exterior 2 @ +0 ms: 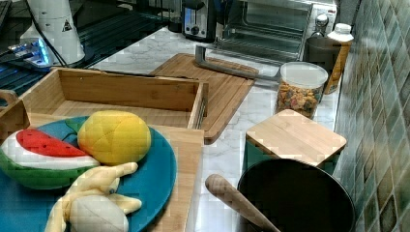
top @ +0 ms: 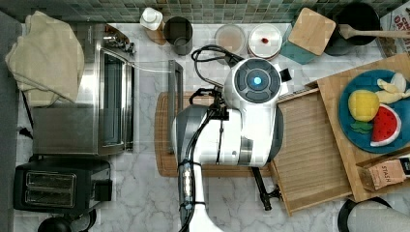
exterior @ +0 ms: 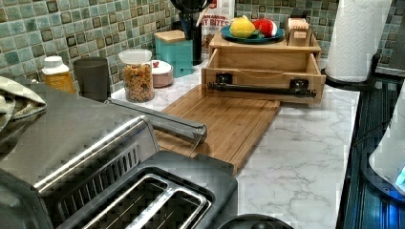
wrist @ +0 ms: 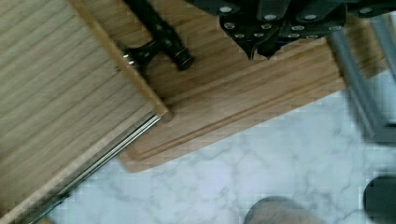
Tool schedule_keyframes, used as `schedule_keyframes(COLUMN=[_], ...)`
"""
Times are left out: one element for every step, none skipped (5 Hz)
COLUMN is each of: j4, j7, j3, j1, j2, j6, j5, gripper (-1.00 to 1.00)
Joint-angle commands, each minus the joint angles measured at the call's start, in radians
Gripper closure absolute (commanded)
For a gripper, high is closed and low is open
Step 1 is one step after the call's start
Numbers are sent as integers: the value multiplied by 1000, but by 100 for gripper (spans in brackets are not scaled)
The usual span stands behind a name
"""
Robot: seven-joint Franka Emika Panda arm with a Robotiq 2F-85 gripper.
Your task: Close the drawer.
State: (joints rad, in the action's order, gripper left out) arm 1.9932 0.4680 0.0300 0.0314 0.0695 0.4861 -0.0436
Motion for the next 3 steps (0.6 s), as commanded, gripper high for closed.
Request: schedule_keyframes(j4=[169, 266, 377], j7=[185, 245, 330], j3=[-60, -74, -79], j1=[-45, -54, -43], j2=[-54, -79, -110], j6=[47, 131, 241], j5=[5, 88, 93], gripper=[100, 100, 100])
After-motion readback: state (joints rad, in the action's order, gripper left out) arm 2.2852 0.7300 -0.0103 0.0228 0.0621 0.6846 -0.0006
